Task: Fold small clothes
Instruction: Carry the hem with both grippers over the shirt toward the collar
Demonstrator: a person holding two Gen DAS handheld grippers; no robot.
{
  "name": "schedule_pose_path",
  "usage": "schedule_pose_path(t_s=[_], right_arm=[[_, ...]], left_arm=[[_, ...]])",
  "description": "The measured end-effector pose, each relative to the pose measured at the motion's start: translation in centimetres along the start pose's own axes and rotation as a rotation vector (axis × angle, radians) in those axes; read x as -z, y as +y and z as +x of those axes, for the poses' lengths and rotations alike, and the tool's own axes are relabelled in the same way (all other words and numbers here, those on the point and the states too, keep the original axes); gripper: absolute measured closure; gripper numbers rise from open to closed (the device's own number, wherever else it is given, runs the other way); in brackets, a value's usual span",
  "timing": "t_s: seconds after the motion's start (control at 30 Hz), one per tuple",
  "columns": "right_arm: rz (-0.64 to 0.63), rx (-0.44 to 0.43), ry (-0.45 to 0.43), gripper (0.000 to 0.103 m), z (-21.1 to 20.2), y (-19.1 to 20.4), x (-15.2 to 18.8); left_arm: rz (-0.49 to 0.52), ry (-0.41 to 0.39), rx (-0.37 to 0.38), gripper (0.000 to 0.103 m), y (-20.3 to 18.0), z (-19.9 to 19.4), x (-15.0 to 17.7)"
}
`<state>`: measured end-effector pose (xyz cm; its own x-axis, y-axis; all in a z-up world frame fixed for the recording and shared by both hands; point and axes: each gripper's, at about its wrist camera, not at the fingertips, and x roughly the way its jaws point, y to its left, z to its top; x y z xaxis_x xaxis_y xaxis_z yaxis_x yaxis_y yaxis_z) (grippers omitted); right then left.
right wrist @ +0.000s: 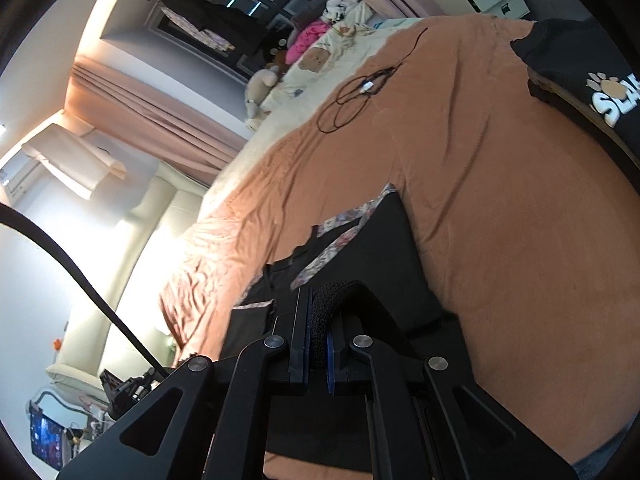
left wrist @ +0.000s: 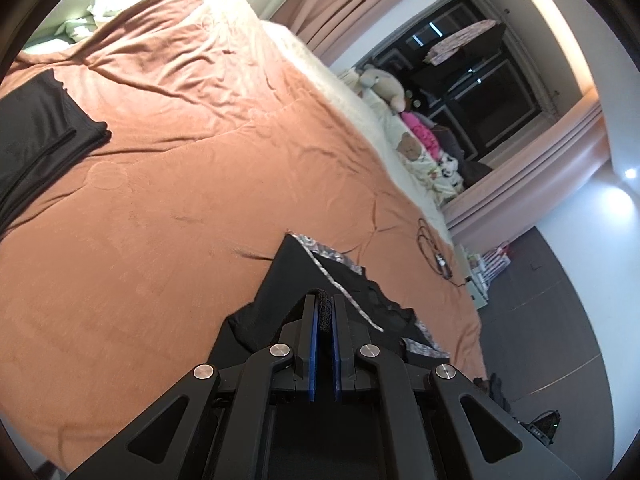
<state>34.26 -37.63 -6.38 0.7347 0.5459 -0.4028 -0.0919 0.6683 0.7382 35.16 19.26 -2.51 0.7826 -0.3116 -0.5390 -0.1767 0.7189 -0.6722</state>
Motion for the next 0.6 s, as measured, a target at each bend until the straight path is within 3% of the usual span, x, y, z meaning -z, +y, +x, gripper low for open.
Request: schedule_pose_path(t_s=[0.6], right_arm=[[0.035,0.122,0.091,0.101,5.8,1.4,-4.0]], left_arm=[[-0.011,0.112,-0.135,0.097,1.3,10.2,-2.5]])
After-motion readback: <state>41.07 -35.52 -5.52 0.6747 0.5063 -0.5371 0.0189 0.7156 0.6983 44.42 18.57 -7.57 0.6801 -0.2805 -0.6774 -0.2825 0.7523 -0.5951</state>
